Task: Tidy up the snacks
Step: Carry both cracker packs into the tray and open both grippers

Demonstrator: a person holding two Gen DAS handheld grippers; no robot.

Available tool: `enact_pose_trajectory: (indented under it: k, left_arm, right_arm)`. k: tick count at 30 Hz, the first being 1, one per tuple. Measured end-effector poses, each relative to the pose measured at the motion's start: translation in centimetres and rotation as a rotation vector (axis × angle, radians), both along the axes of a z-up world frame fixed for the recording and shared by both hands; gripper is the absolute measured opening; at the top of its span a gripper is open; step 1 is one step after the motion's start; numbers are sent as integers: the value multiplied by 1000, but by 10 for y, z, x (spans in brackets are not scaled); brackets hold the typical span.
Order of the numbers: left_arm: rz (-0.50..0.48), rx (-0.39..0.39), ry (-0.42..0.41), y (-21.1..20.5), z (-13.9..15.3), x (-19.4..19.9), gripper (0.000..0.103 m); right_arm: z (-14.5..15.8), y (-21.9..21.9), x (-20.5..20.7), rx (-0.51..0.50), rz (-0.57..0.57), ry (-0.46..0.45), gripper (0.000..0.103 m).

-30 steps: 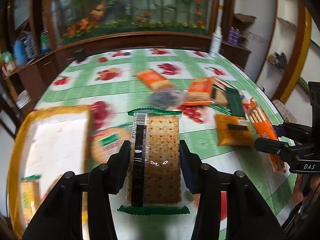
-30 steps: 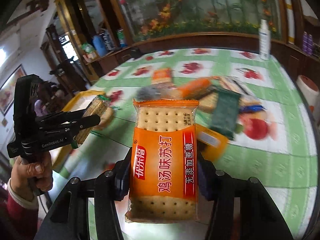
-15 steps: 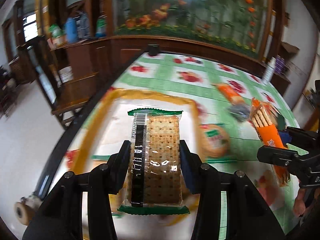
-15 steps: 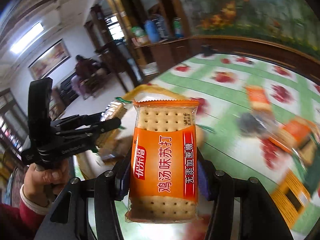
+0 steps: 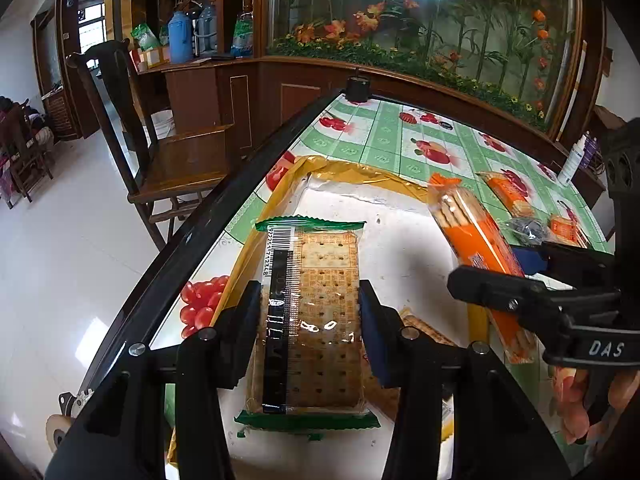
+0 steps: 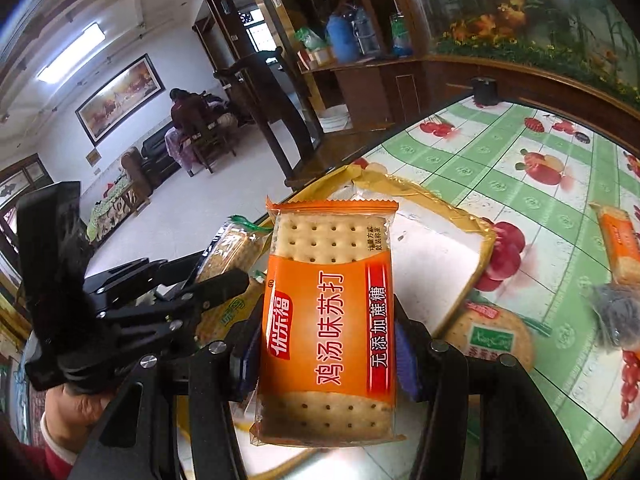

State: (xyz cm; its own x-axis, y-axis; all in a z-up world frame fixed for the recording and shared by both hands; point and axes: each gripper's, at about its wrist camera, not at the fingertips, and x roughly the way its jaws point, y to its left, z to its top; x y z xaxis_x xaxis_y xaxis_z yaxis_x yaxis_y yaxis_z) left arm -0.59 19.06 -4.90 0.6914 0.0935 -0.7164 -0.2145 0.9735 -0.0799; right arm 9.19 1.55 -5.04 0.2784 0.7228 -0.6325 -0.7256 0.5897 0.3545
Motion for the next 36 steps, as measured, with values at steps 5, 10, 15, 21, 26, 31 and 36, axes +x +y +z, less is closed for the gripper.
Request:
enact_pose_trajectory:
  k: [5, 10, 15, 21, 26, 31, 36]
  left_arm:
    - [10, -6, 8, 3, -4, 6, 45]
    - [26, -10, 10, 7, -4, 9, 45]
    - [44, 16, 25, 7, -7, 17, 45]
    - [54, 50, 48, 7, -14, 21, 45]
    - [61, 46, 51, 11, -14, 20, 45]
    - [50, 51, 61, 9, -14, 22, 45]
    - [44, 60, 69, 7, -14, 22, 45]
  right_arm:
    - [-5, 8, 10, -6, -15, 13, 55]
    - [-6, 14, 15, -14, -24, 11, 55]
    - [-10, 20, 24, -23, -36, 18, 55]
    - [-19, 29, 33, -57, -43, 10, 55]
    - [-26, 36, 34, -89, -34, 0, 55]
    - [-29, 40, 35, -109, -31, -16, 55]
    - [-32, 43, 34, -124, -30, -21, 55]
